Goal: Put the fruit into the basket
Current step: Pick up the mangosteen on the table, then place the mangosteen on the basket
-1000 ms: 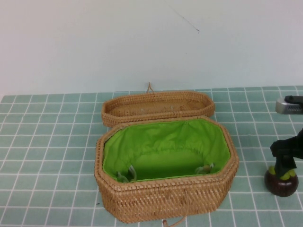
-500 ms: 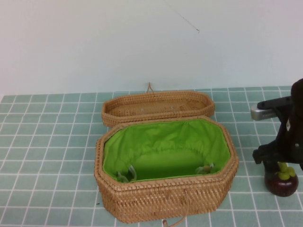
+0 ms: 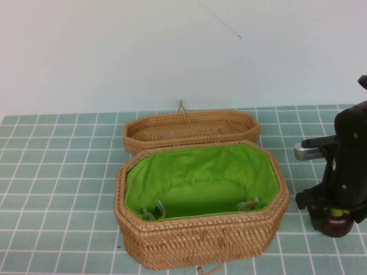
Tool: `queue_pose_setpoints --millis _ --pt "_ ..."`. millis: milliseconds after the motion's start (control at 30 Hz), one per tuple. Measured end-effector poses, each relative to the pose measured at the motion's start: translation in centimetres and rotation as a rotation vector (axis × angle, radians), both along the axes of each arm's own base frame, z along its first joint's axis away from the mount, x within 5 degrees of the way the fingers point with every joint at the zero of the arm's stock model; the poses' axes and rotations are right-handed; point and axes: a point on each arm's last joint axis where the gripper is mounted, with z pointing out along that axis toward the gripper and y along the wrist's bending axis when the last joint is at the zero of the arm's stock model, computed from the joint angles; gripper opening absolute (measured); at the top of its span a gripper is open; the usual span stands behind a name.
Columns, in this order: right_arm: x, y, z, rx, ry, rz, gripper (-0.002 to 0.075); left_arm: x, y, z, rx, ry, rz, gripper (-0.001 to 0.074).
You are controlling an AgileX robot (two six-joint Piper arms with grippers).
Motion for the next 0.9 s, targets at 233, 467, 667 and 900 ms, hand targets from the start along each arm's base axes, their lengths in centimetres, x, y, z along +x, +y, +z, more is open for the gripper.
queue_pose_setpoints --millis 233,467,667,900 --pt "0.2 0.1 -0.3 0.004 -0.003 -0.007 0.0588 0.0 0.0 0.0 0.0 0.0 0.0 -0.0003" --pt "1.7 0.6 3.2 0.019 -0.069 0.026 0.0575 0.0 0.0 0.0 0.0 0.0 0.0 -0.0003" --pt "3.2 1.6 11.6 0.135 -0.254 0.047 0.0573 0.0 0.0 0.0 0.0 0.0 0.0 -0.0003" --pt "1.8 6.7 17.5 0.295 -0.34 0.176 0.0573 0.0 0.0 0.0 0.0 0.0 0.0 -0.0003"
